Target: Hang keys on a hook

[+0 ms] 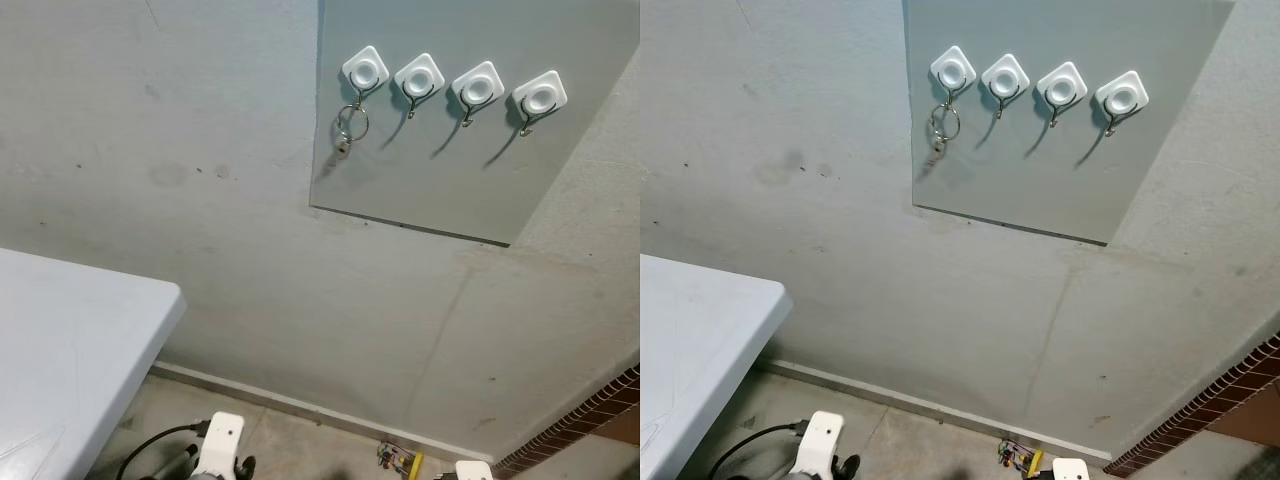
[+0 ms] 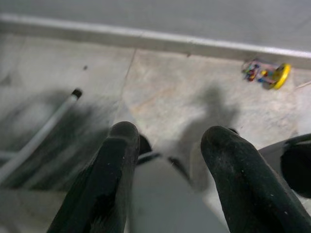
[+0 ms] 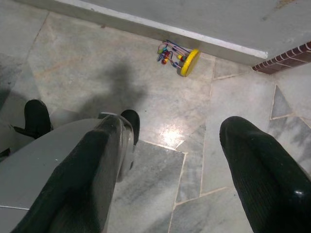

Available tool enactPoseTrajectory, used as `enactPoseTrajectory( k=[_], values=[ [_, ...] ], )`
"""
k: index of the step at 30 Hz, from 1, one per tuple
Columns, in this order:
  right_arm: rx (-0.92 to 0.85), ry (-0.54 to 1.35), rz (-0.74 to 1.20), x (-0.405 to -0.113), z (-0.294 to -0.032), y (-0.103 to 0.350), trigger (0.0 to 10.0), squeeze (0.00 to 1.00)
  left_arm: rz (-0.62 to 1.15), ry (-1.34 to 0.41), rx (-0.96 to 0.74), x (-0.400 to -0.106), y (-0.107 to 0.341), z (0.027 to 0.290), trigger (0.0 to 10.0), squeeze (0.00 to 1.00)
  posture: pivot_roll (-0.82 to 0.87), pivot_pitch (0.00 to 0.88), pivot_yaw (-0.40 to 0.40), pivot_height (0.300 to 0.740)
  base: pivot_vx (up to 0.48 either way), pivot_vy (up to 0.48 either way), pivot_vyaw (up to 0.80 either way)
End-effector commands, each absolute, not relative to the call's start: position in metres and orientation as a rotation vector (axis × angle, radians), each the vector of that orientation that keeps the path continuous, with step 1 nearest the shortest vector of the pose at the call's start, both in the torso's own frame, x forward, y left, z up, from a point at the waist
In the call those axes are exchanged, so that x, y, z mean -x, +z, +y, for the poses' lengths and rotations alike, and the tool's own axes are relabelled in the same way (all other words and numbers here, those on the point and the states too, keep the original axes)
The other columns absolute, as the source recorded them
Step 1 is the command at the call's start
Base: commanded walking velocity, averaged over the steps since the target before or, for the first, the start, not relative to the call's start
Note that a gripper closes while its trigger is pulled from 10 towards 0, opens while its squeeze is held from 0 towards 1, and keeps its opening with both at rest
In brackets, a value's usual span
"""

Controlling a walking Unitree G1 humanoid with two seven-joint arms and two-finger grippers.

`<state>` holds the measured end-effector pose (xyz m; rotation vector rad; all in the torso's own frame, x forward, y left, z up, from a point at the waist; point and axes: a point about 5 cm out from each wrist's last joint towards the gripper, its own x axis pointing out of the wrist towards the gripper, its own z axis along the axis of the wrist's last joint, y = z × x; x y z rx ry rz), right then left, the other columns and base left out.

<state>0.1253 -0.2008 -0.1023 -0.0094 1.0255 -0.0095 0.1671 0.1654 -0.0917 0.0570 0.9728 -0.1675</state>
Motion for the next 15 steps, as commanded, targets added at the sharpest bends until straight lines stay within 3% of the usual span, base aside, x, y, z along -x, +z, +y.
enactPoseTrajectory(
  k=[1,15],
  values=[
    [0.02,-0.013,1.032,-0.125,-0.202,-0.102,10.0,0.0,0.992,-0.153,-0.065,-0.162,-0.094,0.17,10.0,0.0,-0.11,0.0,-0.021,0.74,0.0,0.0,0.8],
    [0.062,0.054,1.008,-0.137,-0.192,-0.1,10.0,0.0,0.999,-0.111,-0.042,-0.162,-0.094,0.174,10.0,0.0,-0.09,0.0,-0.03,0.74,0.0,0.0,0.8]
  ],
)
